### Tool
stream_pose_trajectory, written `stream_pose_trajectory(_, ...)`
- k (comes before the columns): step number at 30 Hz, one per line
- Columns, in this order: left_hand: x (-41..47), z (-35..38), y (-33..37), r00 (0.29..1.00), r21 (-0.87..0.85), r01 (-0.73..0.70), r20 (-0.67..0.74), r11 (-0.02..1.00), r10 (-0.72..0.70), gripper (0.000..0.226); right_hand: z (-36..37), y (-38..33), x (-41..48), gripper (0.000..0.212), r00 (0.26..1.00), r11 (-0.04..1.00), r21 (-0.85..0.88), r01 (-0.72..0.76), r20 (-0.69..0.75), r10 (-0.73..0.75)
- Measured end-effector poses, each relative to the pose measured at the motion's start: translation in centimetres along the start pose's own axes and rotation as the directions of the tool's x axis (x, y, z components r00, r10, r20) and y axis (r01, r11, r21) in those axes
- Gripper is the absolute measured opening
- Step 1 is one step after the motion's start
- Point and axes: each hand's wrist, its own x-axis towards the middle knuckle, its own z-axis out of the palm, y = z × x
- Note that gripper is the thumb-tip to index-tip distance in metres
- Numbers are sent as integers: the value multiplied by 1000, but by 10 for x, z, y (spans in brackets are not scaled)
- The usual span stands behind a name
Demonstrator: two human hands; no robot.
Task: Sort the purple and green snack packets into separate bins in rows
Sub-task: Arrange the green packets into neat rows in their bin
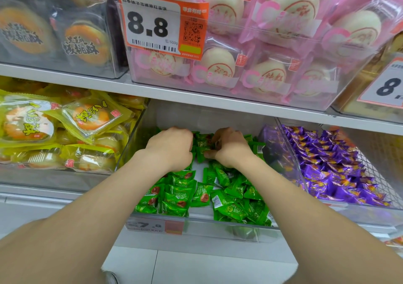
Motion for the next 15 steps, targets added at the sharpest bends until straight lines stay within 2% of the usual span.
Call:
stream_pose_trajectory(3,1,1,0,1000,7,-2,5,1000,2,8,4,-1,2,42,998,997,-59,53,-13,-54)
stream_pose_trajectory(7,2,2,0,1000,12,-6,5,1000,6,10,6,-3,7,51,998,991,-132,20,-48,-27)
stream_pose_trajectory(15,2,3,-2,1000,17,-11,4,1000,11,10,3,-8,16,34,1000,1000,22,3,-24,-2)
